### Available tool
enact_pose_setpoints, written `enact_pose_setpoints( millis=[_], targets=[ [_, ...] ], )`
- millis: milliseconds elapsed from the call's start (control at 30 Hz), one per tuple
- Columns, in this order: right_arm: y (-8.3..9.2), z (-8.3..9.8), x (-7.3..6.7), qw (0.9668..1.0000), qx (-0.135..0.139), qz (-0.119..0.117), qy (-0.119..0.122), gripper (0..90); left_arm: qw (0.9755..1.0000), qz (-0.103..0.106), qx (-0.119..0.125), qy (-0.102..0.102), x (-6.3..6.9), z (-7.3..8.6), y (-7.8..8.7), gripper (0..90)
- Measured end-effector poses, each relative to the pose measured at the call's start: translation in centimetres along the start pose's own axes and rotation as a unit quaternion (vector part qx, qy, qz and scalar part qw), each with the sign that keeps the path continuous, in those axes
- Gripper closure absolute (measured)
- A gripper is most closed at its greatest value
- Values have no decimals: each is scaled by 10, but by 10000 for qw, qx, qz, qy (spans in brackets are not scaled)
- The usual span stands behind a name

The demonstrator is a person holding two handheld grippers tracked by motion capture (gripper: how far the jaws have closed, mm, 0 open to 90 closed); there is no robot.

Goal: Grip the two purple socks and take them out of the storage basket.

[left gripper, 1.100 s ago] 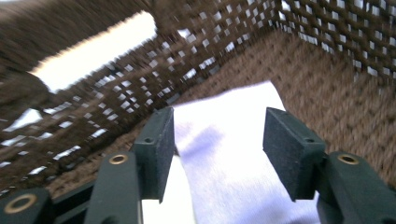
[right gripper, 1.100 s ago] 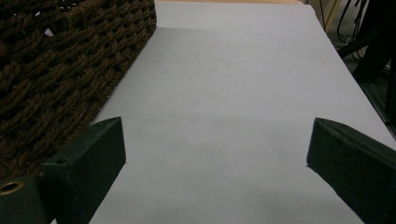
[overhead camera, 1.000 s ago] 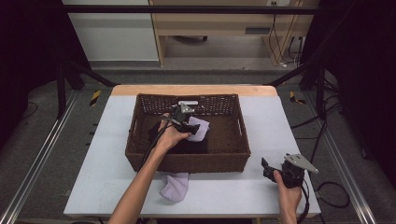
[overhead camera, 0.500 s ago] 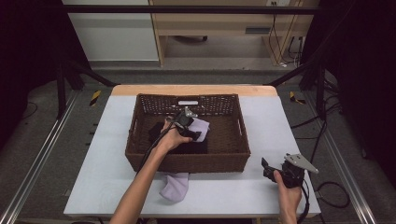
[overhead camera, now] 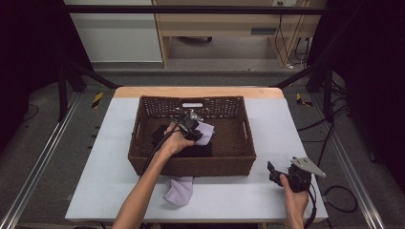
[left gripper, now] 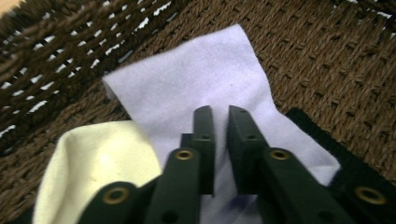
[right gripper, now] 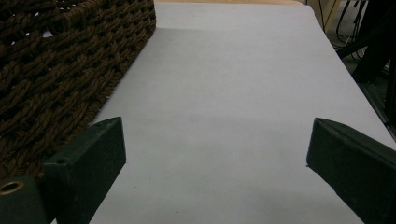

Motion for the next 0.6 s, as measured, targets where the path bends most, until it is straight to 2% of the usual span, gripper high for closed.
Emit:
enact_pose_setpoints(
  millis=[167,367,500,600],
  targets=[
    [0,0,0,10000,9,8,-10,51,10000,3,21,32,-1,-1,3,875],
    [0,0,0,10000,22,-8,-24,51,9996,-42,253,131,-2,-3,9,881],
    [0,0,0,10000,18,-2,-25,52,9971,-41,690,331,-6,-7,19,881],
    [0,0,1,10000,14,0,-28,52,9937,-112,1041,406,-8,-11,30,882]
  ],
)
Point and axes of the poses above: each handheld gripper's, and its own axes: y roughly backward along the jaws, z roughly out of its underside, x roughly to its right, the point moved 2 cm from there along -y, roughly forward along the jaws, and after that the axes turned 5 degrees about -y, right-handed, at the moved point
